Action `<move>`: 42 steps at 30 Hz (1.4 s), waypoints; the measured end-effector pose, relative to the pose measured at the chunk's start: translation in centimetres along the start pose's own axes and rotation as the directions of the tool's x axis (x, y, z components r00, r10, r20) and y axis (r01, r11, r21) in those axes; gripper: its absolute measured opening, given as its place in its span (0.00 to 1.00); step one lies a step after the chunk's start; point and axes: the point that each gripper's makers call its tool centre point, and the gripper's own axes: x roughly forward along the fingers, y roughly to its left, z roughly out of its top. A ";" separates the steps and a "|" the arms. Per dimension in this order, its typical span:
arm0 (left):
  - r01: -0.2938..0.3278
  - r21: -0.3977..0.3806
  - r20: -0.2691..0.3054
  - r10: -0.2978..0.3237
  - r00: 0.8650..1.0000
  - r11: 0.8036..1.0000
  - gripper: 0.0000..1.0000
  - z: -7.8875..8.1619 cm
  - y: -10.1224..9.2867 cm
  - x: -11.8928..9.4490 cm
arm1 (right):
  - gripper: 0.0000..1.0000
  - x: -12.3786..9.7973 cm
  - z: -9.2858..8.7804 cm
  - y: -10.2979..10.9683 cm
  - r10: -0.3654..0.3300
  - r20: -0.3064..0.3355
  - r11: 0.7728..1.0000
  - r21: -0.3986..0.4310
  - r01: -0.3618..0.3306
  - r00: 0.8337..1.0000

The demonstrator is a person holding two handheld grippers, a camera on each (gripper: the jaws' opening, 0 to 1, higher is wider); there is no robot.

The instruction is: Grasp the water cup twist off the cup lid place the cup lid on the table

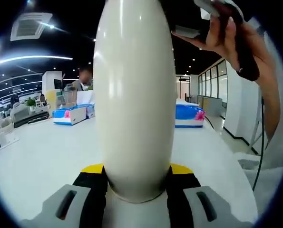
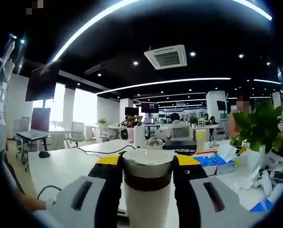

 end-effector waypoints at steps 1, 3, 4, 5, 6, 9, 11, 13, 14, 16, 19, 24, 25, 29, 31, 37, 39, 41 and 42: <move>0.000 0.000 0.000 0.000 1.000 1.000 0.50 0.0 0.0 0.0 | 0.45 0.0 0.0 0.0 0.008 0.001 1.000 -0.006 -0.008 1.000; 0.000 -0.001 0.000 0.000 1.000 1.000 0.50 0.0 0.0 0.0 | 0.45 0.0 0.0 0.0 0.027 -0.002 1.000 -0.010 -0.027 1.000; 0.000 -0.001 0.000 0.000 1.000 1.000 0.50 0.0 0.0 0.0 | 0.45 0.0 0.0 0.1 0.044 -0.004 0.999 -0.015 -0.044 0.999; 0.000 -0.001 0.000 0.000 1.000 1.000 0.50 0.0 0.0 0.0 | 0.45 0.0 0.0 0.1 0.059 -0.006 0.998 -0.016 -0.059 0.998; 0.000 -0.001 0.000 0.000 1.000 1.000 0.50 0.0 0.0 0.0 | 0.44 0.0 0.0 0.2 0.075 -0.010 0.997 -0.013 -0.075 0.997; -0.001 -0.001 0.000 0.001 1.000 1.000 0.50 0.0 0.0 0.0 | 0.44 0.0 -0.1 0.5 0.141 -0.026 0.989 -0.052 -0.142 0.990; 0.000 -0.001 0.000 0.000 1.000 1.000 0.50 0.0 0.0 0.0 | 0.44 0.1 -0.1 0.5 0.174 -0.035 0.983 -0.046 -0.176 0.984; -0.001 -0.001 0.000 0.001 1.000 1.000 0.50 0.0 0.0 0.0 | 0.44 0.2 -0.2 0.5 0.203 -0.042 0.978 -0.033 -0.205 0.978; -0.001 -0.002 0.000 0.001 1.000 1.000 0.50 0.0 0.0 0.0 | 0.44 0.3 -0.2 0.6 0.220 -0.045 0.975 -0.030 -0.221 0.974; -0.004 -0.004 0.000 0.004 1.000 1.000 0.50 0.0 0.0 0.0 | 0.44 0.4 -0.3 0.7 0.267 -0.052 0.963 -0.009 -0.268 0.962; -0.007 -0.010 -0.001 0.007 1.000 1.000 0.50 0.0 0.0 0.0 | 0.44 1.0 -0.4 0.8 0.335 -0.057 0.942 0.011 -0.335 0.940; -0.010 -0.011 0.000 0.010 1.000 1.000 0.50 0.0 0.1 0.0 | 0.44 1.3 -0.5 1.0 0.399 -0.058 0.917 0.024 -0.398 0.915; -0.010 -0.011 0.000 0.010 1.000 1.000 0.50 0.0 0.1 0.0 | 0.44 1.3 -0.5 1.1 0.412 -0.059 0.911 0.022 -0.411 0.909; -0.011 -0.009 0.001 0.011 1.000 1.000 0.51 0.0 0.1 -0.1 | 0.44 1.2 -0.5 1.5 0.466 -0.055 0.885 0.016 -0.466 0.883; -0.011 -0.008 0.002 0.011 1.000 1.000 0.50 0.0 0.1 -0.1 | 0.44 1.1 -0.5 1.6 0.489 -0.052 0.872 0.017 -0.489 0.871; -0.012 -0.006 0.002 0.012 1.000 1.000 0.51 0.1 0.1 -0.1 | 0.44 1.1 -0.5 1.8 0.549 -0.038 0.836 0.044 -0.547 0.835; -0.011 -0.006 0.003 0.011 1.000 1.000 0.51 0.1 0.1 -0.1 | 0.44 1.0 -0.5 1.8 0.571 -0.033 0.820 0.053 -0.569 0.820; -0.012 -0.005 0.003 0.012 1.000 1.000 0.51 0.1 0.1 -0.1 | 0.44 1.0 -0.5 1.8 0.594 -0.030 0.803 0.079 -0.591 0.804; -0.012 -0.004 0.003 0.012 1.000 1.000 0.51 0.1 0.1 -0.1 | 0.44 1.0 -0.5 1.9 0.605 -0.031 0.795 0.085 -0.601 0.796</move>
